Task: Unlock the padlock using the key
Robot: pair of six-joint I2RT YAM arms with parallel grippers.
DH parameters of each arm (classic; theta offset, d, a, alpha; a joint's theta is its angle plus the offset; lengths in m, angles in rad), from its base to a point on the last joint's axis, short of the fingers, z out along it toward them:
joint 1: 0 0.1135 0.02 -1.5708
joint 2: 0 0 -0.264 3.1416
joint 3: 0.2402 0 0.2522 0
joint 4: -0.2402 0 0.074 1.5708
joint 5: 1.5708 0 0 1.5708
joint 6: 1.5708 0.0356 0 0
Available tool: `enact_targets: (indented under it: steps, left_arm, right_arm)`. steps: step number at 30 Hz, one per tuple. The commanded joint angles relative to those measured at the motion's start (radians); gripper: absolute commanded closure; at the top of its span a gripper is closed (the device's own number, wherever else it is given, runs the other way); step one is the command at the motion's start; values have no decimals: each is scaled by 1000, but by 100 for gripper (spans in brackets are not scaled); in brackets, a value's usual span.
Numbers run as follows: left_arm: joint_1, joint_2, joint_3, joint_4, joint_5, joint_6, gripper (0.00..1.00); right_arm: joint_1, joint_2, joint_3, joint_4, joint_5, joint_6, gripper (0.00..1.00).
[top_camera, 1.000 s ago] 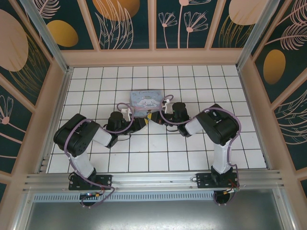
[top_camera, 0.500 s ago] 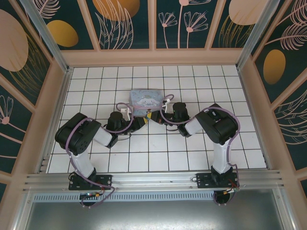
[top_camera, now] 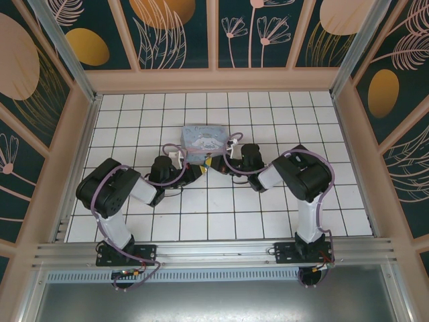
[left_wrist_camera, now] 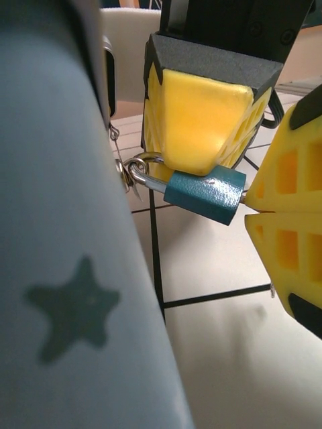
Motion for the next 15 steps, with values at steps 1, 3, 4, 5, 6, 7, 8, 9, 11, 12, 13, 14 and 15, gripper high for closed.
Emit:
enact_targets:
  steps: [1, 3, 4, 5, 6, 7, 8, 9, 11, 12, 13, 14, 15]
  left_arm:
    - [-11, -62, 35, -103, -40, 88, 100]
    - [-15, -105, 46, -171, -73, 131, 100]
    - [-20, -120, 51, -206, -93, 155, 100]
    - [-26, -134, 60, -241, -113, 179, 100]
    - [-32, -145, 68, -274, -134, 200, 100]
    - [-43, -156, 79, -310, -159, 225, 100]
    - [-54, -164, 88, -340, -181, 249, 100]
    - [-63, -170, 97, -366, -201, 264, 100]
    - [-87, -179, 122, -436, -260, 308, 100]
    - [-99, -182, 133, -463, -290, 324, 100]
    - [-110, -184, 145, -498, -326, 345, 100]
    - [-121, -184, 161, -539, -373, 368, 100]
    - [-136, -184, 175, -580, -422, 392, 100]
  right_arm:
    - [42, 14, 38, 30, -26, 29, 100]
    - [49, 17, 41, 29, -11, 42, 100]
    - [52, 17, 44, 23, -5, 49, 100]
    - [56, 18, 48, 22, 3, 56, 100]
    - [59, 19, 52, 17, 10, 65, 100]
    - [62, 22, 57, 12, 16, 74, 100]
    - [66, 24, 62, 8, 21, 79, 100]
    - [70, 24, 67, 3, 28, 84, 100]
    - [75, 28, 78, -25, 37, 87, 100]
    - [77, 29, 81, -30, 39, 91, 100]
    - [78, 30, 81, -35, 42, 97, 100]
    - [78, 32, 80, -31, 41, 103, 100]
    - [78, 35, 79, -30, 42, 109, 100]
